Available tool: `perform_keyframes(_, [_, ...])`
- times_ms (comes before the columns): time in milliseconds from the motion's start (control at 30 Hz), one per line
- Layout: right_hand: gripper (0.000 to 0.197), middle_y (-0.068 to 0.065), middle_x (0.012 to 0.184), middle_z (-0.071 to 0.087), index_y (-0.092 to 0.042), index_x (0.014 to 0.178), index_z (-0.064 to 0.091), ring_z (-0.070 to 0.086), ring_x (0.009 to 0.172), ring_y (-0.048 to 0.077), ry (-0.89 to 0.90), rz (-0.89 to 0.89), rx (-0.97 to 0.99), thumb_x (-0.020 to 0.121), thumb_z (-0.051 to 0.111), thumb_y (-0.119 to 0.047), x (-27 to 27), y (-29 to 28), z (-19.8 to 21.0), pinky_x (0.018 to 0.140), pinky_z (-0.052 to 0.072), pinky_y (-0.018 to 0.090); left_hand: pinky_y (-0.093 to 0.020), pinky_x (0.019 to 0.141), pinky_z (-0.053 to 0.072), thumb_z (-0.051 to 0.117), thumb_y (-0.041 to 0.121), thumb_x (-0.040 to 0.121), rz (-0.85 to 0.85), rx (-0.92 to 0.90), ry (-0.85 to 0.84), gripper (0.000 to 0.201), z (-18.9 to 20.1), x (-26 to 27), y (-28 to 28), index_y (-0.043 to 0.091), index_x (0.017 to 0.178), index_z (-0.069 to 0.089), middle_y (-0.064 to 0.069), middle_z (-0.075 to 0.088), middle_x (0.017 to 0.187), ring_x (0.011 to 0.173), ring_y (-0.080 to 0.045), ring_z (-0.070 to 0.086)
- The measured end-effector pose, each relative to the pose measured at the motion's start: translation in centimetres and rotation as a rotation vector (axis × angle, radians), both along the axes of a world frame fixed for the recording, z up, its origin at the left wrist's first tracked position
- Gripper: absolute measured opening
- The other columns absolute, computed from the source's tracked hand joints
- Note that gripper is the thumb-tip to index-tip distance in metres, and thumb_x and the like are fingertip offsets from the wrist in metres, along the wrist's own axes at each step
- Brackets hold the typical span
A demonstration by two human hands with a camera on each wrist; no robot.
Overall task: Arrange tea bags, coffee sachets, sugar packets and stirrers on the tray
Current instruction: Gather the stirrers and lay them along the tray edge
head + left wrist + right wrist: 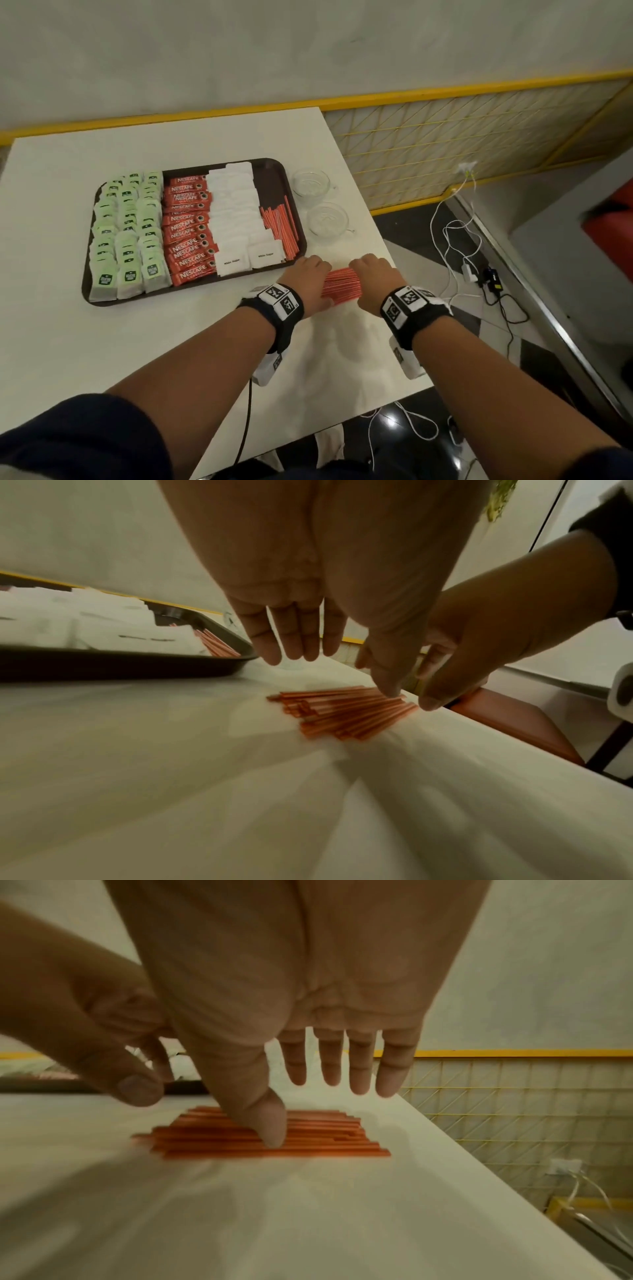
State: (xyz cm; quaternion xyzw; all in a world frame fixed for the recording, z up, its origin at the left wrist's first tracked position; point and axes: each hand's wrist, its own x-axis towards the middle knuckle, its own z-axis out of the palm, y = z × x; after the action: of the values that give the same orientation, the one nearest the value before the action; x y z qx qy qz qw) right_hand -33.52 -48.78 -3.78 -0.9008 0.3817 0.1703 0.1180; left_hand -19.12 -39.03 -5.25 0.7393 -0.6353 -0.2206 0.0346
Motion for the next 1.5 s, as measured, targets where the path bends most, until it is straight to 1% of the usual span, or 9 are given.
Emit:
perform_keyframes(100, [0.075, 0.003, 0.151, 0.028, -0.021, 0.145, 0.030, 0.034, 0.134, 0.028, 0.064, 0.099, -0.022, 0.079, 0.065, -0.014, -0.8, -0.8, -1.3, 0.106, 0.039, 0.045, -0.043, 0.099, 0.044, 0.069, 0.044, 0.080, 0.046, 0.022, -0.047, 0.070, -0.7, -2.1, -1.1, 0.013, 0.137, 0.040, -0.007, 0.045, 0.135, 0.123, -0.028, 0.043])
perform_keyframes(200, [0.083, 0.003, 0.158, 0.020, -0.019, 0.150, 0.020, 0.020, 0.144, 0.028, 0.102, 0.171, -0.027, 0.082, 0.067, -0.023, -1.2, -1.7, -2.3, 0.114, 0.029, 0.047, -0.042, 0.092, 0.045, 0.067, 0.041, 0.084, 0.099, 0.047, -0.121, 0.065, -1.2, -3.8, -1.8, 0.013, 0.135, 0.039, -0.007, 0.043, 0.135, 0.122, -0.028, 0.043])
perform_keyframes(267, [0.081, 0.002, 0.153, 0.028, -0.019, 0.149, 0.024, 0.026, 0.142, 0.026, 0.106, 0.198, -0.029, 0.082, 0.068, -0.027, -1.2, -2.3, -2.4, 0.112, 0.031, 0.046, -0.042, 0.088, 0.045, 0.061, 0.038, 0.089, 0.133, 0.056, -0.160, 0.055, -1.7, -4.3, -2.0, 0.014, 0.133, 0.040, -0.007, 0.045, 0.134, 0.119, -0.028, 0.045])
perform_keyframes(367, [0.062, 0.003, 0.134, 0.046, -0.020, 0.134, 0.041, 0.043, 0.123, 0.026, 0.081, 0.262, -0.083, 0.079, 0.067, -0.026, -0.8, -2.9, -2.3, 0.098, 0.040, 0.042, -0.042, 0.087, 0.043, 0.049, 0.029, 0.096, 0.171, 0.077, -0.184, 0.040, -2.1, -4.4, -2.2, 0.014, 0.132, 0.042, -0.007, 0.045, 0.134, 0.120, -0.028, 0.045])
perform_keyframes(567, [0.038, 0.005, 0.120, 0.053, -0.018, 0.117, 0.048, 0.048, 0.112, 0.028, 0.080, 0.284, -0.064, 0.081, 0.062, -0.021, -0.4, -3.3, -2.4, 0.090, 0.040, 0.040, -0.040, 0.085, 0.040, 0.040, 0.024, 0.101, 0.159, 0.093, -0.242, 0.027, -1.9, -4.7, -2.7, 0.015, 0.124, 0.048, -0.006, 0.048, 0.129, 0.117, -0.027, 0.046])
perform_keyframes(867, [0.036, 0.008, 0.121, 0.052, -0.015, 0.119, 0.051, 0.047, 0.115, 0.028, 0.098, 0.243, 0.006, 0.086, 0.060, -0.023, -0.2, -3.1, -3.5, 0.091, 0.043, 0.039, -0.040, 0.087, 0.041, 0.035, 0.019, 0.102, 0.148, 0.121, -0.253, 0.027, -2.0, -5.5, -2.6, 0.011, 0.125, 0.047, -0.009, 0.048, 0.130, 0.120, -0.030, 0.044])
perform_keyframes(1133, [0.037, 0.007, 0.116, 0.057, -0.016, 0.116, 0.048, 0.057, 0.105, 0.029, 0.048, 0.227, 0.022, 0.083, 0.064, -0.025, -0.8, -2.7, -3.9, 0.086, 0.046, 0.039, -0.041, 0.086, 0.043, 0.042, 0.015, 0.097, 0.116, 0.119, -0.261, 0.030, -2.3, -5.8, -2.2, 0.010, 0.126, 0.044, -0.010, 0.048, 0.128, 0.115, -0.032, 0.046])
perform_keyframes(1333, [0.031, 0.008, 0.118, 0.055, -0.014, 0.117, 0.053, 0.053, 0.110, 0.029, 0.050, 0.227, 0.041, 0.088, 0.058, -0.025, -0.8, -2.3, -4.2, 0.089, 0.046, 0.040, -0.041, 0.083, 0.043, 0.050, 0.012, 0.092, 0.113, 0.128, -0.274, 0.036, -2.6, -6.3, -1.6, 0.010, 0.127, 0.044, -0.010, 0.044, 0.129, 0.117, -0.031, 0.043])
perform_keyframes(1500, [0.027, 0.008, 0.116, 0.056, -0.014, 0.115, 0.052, 0.055, 0.107, 0.029, 0.003, 0.233, 0.030, 0.090, 0.054, -0.025, -1.1, -2.1, -4.4, 0.086, 0.046, 0.040, -0.041, 0.084, 0.043, 0.045, 0.012, 0.094, 0.103, 0.123, -0.276, 0.032, -2.5, -6.8, -1.5, 0.009, 0.127, 0.043, -0.011, 0.046, 0.128, 0.115, -0.032, 0.046])
